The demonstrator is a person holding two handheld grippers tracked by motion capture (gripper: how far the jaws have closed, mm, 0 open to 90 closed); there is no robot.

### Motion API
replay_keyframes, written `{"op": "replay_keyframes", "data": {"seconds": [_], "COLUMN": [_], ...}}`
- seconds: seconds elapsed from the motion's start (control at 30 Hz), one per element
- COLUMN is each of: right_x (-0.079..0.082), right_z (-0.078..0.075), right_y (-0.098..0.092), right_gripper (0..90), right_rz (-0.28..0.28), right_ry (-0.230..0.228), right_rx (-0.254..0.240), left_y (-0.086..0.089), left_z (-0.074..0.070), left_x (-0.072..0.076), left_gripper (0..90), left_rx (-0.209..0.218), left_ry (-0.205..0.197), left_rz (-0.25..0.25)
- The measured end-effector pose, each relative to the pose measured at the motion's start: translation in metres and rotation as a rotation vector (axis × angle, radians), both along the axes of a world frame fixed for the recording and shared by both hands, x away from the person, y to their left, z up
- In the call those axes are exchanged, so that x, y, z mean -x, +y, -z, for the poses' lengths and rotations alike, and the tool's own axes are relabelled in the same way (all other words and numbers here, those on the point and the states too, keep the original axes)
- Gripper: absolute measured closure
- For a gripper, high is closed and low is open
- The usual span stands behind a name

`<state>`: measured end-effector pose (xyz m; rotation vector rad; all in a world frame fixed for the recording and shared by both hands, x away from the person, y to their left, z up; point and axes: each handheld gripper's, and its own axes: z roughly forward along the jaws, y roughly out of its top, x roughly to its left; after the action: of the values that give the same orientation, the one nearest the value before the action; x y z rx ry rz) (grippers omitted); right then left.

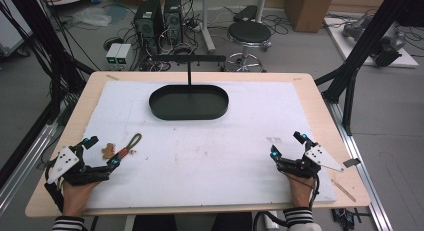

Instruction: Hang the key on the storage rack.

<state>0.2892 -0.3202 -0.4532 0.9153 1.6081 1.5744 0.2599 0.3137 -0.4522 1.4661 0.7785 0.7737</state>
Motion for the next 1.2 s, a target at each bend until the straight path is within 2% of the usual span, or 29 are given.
{"op": "replay_keyframes", "data": {"seconds": [0.23,0.37,0.47,0.57,0.67,0.7,0.73,0.77,0.8,0.83,0.9,1.07,1.17,1.2], "right_x": [0.001,0.001,0.002,0.002,0.002,0.002,0.001,0.002,0.001,0.001,0.001,0.001,0.001,0.001], "right_z": [0.0,0.0,0.0,0.0,0.0,0.0,0.0,0.0,0.0,0.0,0.0,0.0,0.0,0.0], "right_y": [0.0,0.0,0.0,0.0,0.0,0.0,-0.001,0.0,-0.001,-0.001,-0.001,-0.001,-0.001,-0.001], "right_gripper": [1.8,1.8,1.8,1.8,1.8,1.8,1.8,1.8,1.8,1.8,1.8,1.8,1.8,1.8], "right_rz": [0.0,-0.001,0.001,0.001,0.002,0.002,0.002,0.001,0.001,0.0,0.0,0.001,0.002,0.002], "right_ry": [-0.001,-0.001,-0.002,-0.004,0.0,0.0,-0.008,-0.002,-0.005,-0.001,-0.001,-0.005,-0.005,-0.006], "right_rx": [-0.007,-0.005,-0.004,-0.004,-0.011,-0.011,-0.007,-0.011,-0.011,-0.013,-0.014,-0.011,-0.01,-0.009], "left_y": [-0.001,-0.001,-0.001,0.0,0.001,0.001,0.0,0.0,-0.001,-0.001,-0.002,-0.002,-0.004,-0.006], "left_z": [0.0,-0.001,-0.001,-0.003,-0.01,-0.014,-0.022,-0.022,-0.031,-0.031,-0.04,-0.057,-0.066,-0.069], "left_x": [0.0,-0.002,-0.004,-0.007,-0.008,-0.008,-0.008,-0.008,-0.01,-0.01,-0.012,-0.023,-0.03,-0.032], "left_gripper": [1.7,1.7,1.7,1.7,1.7,1.7,1.7,1.7,1.7,1.7,1.7,1.7,1.7,1.7], "left_rx": [-0.006,-0.011,-0.012,-0.016,-0.01,-0.02,-0.051,-0.051,-0.087,-0.087,-0.121,-0.219,-0.245,-0.268], "left_ry": [0.001,0.02,0.039,0.08,0.102,0.103,0.11,0.11,0.124,0.124,0.14,0.21,0.269,0.289], "left_rz": [-0.006,-0.011,-0.008,0.003,0.023,0.025,0.032,0.032,0.04,0.04,0.042,0.032,0.062,0.061]}}
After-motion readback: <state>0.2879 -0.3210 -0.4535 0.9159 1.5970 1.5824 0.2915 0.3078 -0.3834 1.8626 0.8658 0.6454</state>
